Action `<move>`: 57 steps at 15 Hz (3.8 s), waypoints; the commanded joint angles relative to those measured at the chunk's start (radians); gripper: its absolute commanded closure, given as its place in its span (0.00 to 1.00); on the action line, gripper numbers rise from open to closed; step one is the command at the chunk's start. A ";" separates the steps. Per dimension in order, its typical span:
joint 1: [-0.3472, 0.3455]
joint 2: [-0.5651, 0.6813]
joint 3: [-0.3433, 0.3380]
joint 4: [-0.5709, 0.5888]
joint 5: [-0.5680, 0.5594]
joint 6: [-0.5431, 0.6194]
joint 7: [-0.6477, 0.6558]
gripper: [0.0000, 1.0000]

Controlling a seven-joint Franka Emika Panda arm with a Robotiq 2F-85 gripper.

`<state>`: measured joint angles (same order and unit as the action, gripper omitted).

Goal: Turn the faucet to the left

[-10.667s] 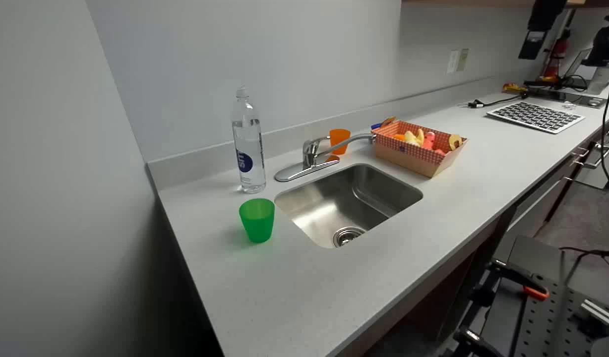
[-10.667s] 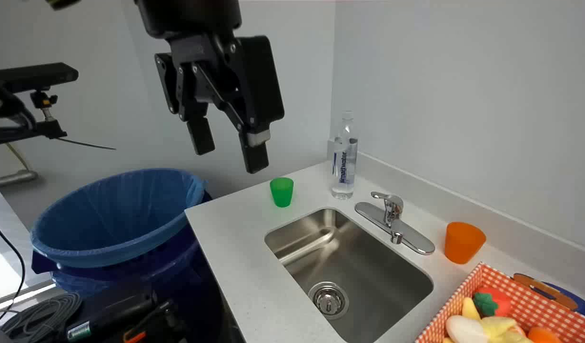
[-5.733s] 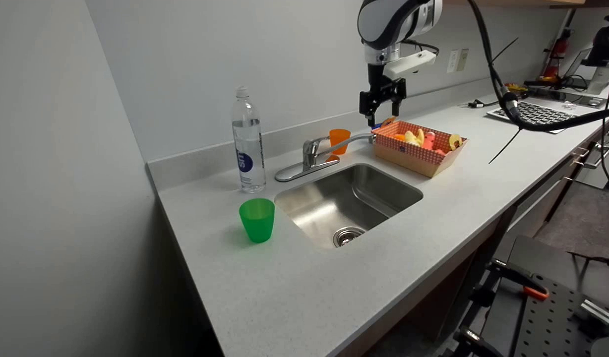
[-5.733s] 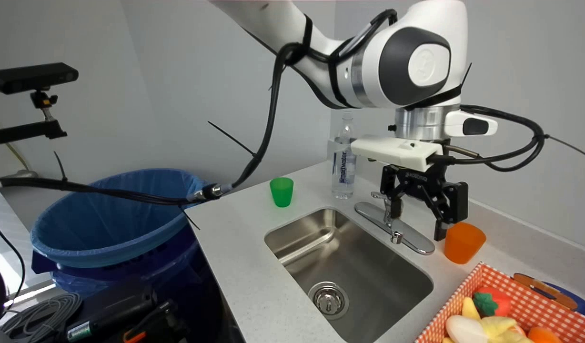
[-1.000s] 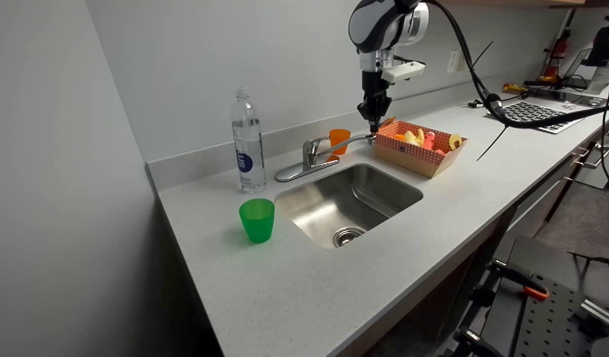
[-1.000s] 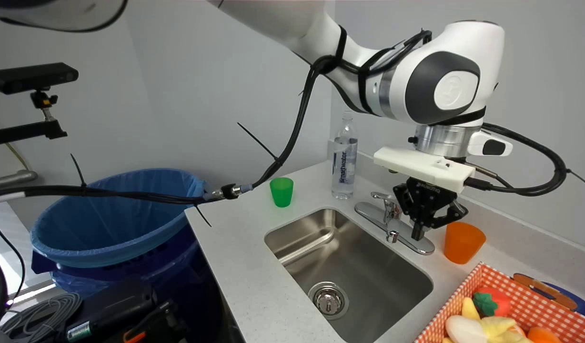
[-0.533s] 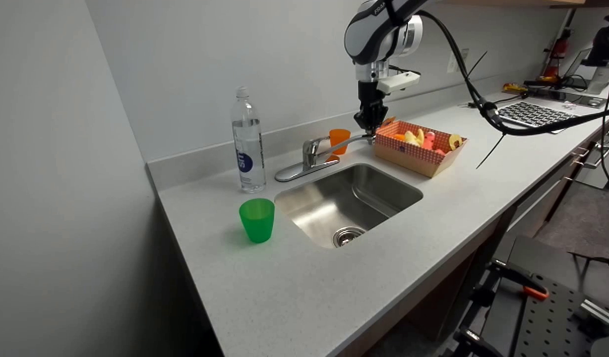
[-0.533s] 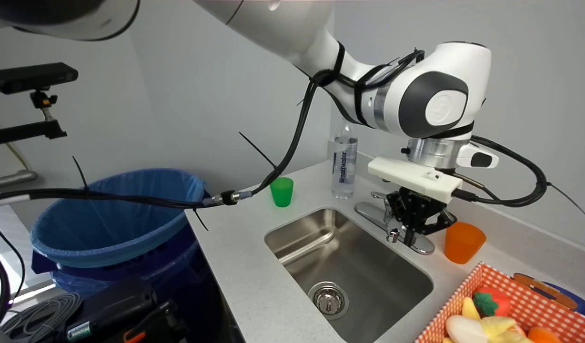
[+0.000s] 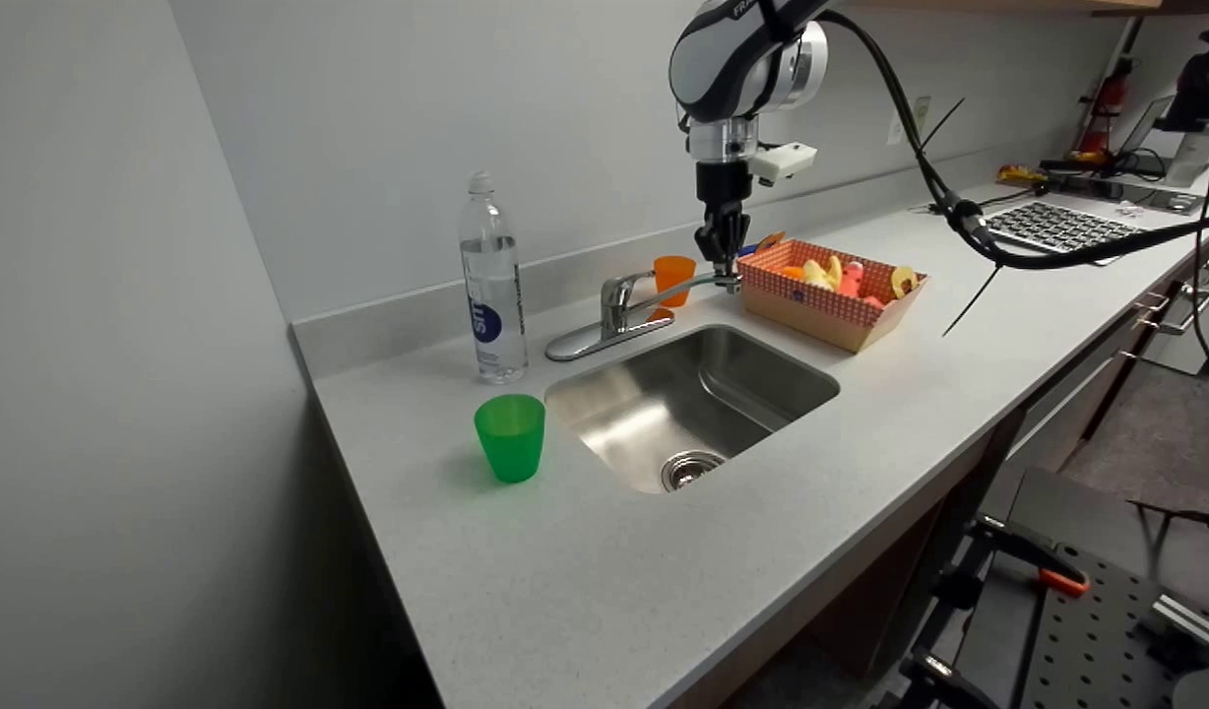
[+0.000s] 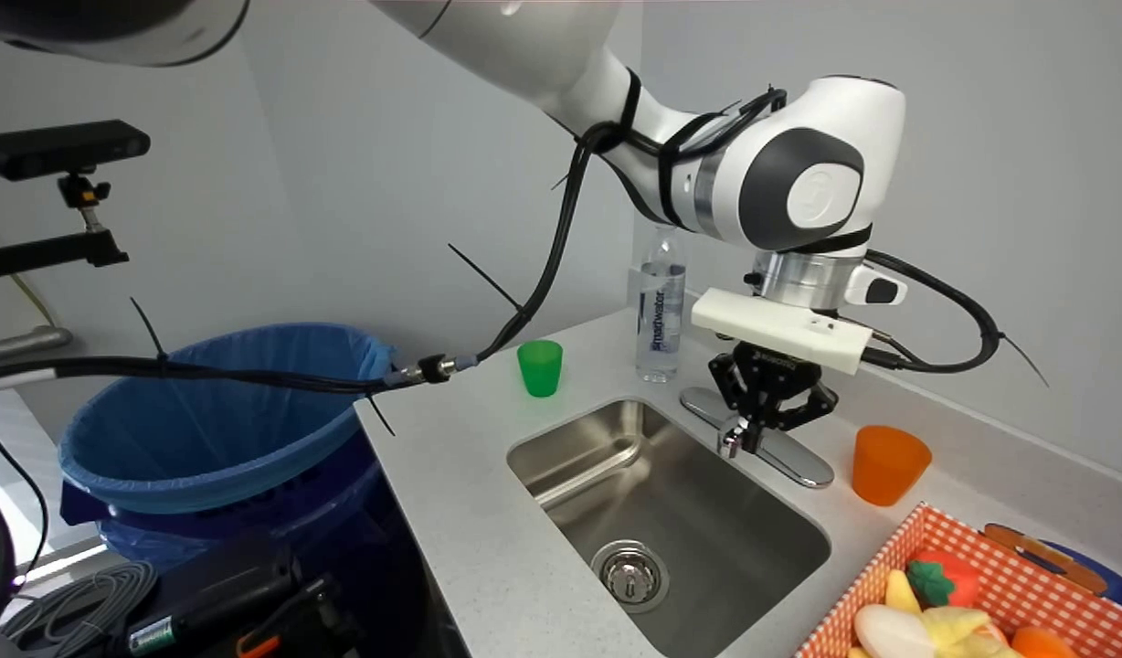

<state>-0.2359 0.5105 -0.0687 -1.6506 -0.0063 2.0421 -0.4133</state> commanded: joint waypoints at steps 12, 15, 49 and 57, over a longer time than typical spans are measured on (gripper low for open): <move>0.094 -0.149 0.028 -0.223 -0.058 0.145 0.084 1.00; 0.117 -0.150 0.027 -0.221 -0.061 0.142 0.167 1.00; 0.222 0.087 0.014 0.188 -0.041 0.052 0.611 1.00; 0.218 0.069 0.000 0.219 -0.046 0.087 0.591 0.98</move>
<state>-0.0199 0.5793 -0.0656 -1.4342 -0.0543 2.1326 0.1800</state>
